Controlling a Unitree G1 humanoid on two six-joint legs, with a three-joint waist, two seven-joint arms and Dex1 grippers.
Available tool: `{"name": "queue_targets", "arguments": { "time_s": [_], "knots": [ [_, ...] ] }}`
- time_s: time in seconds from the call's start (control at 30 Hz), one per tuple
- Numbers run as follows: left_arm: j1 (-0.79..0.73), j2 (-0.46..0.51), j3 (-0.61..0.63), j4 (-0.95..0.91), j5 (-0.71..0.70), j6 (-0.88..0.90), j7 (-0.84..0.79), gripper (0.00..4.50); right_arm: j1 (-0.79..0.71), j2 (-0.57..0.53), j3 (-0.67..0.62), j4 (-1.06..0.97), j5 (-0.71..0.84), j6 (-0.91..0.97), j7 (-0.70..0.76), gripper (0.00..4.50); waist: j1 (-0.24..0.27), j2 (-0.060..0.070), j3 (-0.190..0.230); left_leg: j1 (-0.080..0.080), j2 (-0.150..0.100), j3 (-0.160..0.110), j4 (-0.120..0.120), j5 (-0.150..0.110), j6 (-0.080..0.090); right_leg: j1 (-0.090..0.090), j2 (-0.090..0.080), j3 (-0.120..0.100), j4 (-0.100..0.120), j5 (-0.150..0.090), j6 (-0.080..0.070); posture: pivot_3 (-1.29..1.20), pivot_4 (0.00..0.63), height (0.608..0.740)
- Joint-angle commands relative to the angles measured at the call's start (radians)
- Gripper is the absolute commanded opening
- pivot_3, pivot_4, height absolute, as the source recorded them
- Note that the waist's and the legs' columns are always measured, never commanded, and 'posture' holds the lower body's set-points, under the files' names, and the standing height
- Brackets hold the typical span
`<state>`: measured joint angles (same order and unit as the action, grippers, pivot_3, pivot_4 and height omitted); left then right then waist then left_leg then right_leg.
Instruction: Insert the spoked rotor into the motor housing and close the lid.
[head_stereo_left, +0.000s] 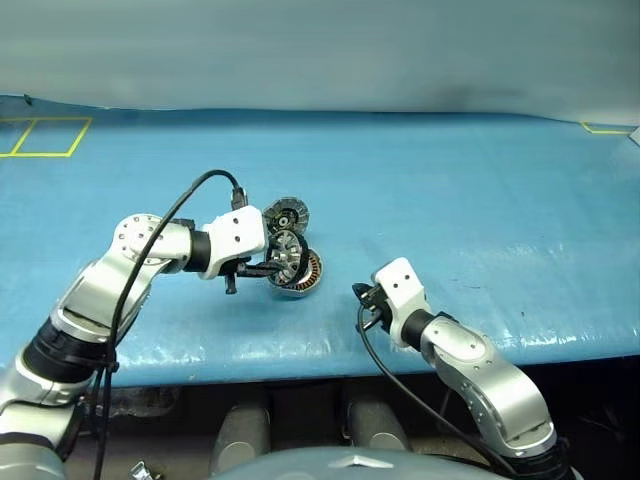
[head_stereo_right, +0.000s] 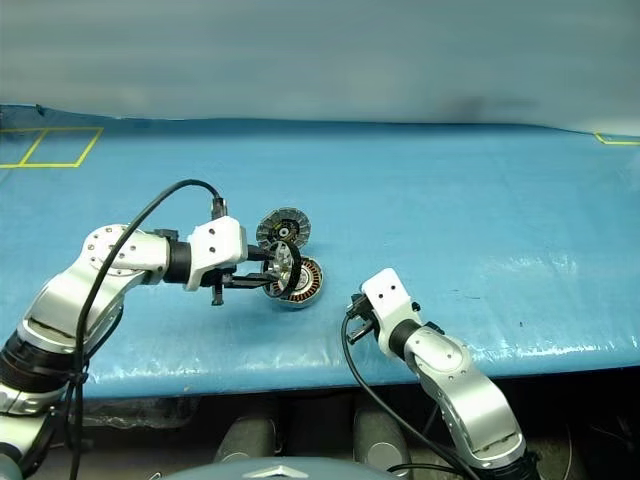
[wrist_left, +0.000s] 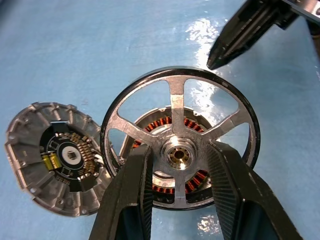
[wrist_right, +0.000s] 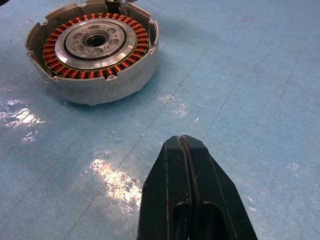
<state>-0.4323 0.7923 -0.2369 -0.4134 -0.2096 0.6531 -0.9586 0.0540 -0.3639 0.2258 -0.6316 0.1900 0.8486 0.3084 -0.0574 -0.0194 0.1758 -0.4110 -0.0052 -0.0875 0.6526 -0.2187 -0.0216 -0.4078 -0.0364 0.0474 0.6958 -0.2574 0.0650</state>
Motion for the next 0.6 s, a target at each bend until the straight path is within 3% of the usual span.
{"name": "queue_targets", "arguments": {
  "time_s": [0.03, 0.27, 0.5, 0.6],
  "knots": [
    [0.007, -0.021, 0.038, -0.05, 0.0, 0.039, 0.063, 1.32, -0.015, 0.008, -0.011, -0.008, 0.013, -0.031, 0.013, 0.0, 0.0, 0.0, 0.0, 0.0, 0.0, 0.0, 0.0, 0.0, 0.0, 0.0, 0.0, 0.0, 0.0, 0.0, 0.0, 0.0, 0.15, 0.74],
    [-0.009, -0.026, -0.014, -0.04, 0.001, 0.07, 0.062, 1.32, -0.001, -0.004, -0.02, 0.014, 0.027, -0.183, 0.086, 0.0, 0.002, 0.0, 0.0, 0.0, 0.0, 0.0, 0.0, 0.0, 0.0, 0.0, 0.0, 0.0, 0.0, 0.0, 0.0, 0.0, 0.15, 0.74],
    [-0.052, -0.037, -0.058, 0.001, 0.011, 0.056, 0.034, 1.32, 0.05, -0.031, -0.04, 0.115, 0.022, -0.491, 0.197, 0.0, 0.011, 0.0, 0.0, 0.0, 0.0, 0.001, 0.0, 0.0, 0.0, 0.0, 0.0, 0.001, -0.001, 0.0, 0.001, 0.0, 0.15, 0.74],
    [-0.068, -0.045, -0.07, 0.021, 0.018, 0.053, 0.028, 1.32, 0.051, -0.013, -0.077, 0.18, 0.111, -0.54, 0.276, 0.0, 0.011, 0.0, 0.0, 0.0, 0.0, 0.002, 0.0, 0.0, 0.0, 0.0, 0.0, 0.001, -0.001, 0.001, 0.001, 0.0, 0.15, 0.74]
  ]
}}
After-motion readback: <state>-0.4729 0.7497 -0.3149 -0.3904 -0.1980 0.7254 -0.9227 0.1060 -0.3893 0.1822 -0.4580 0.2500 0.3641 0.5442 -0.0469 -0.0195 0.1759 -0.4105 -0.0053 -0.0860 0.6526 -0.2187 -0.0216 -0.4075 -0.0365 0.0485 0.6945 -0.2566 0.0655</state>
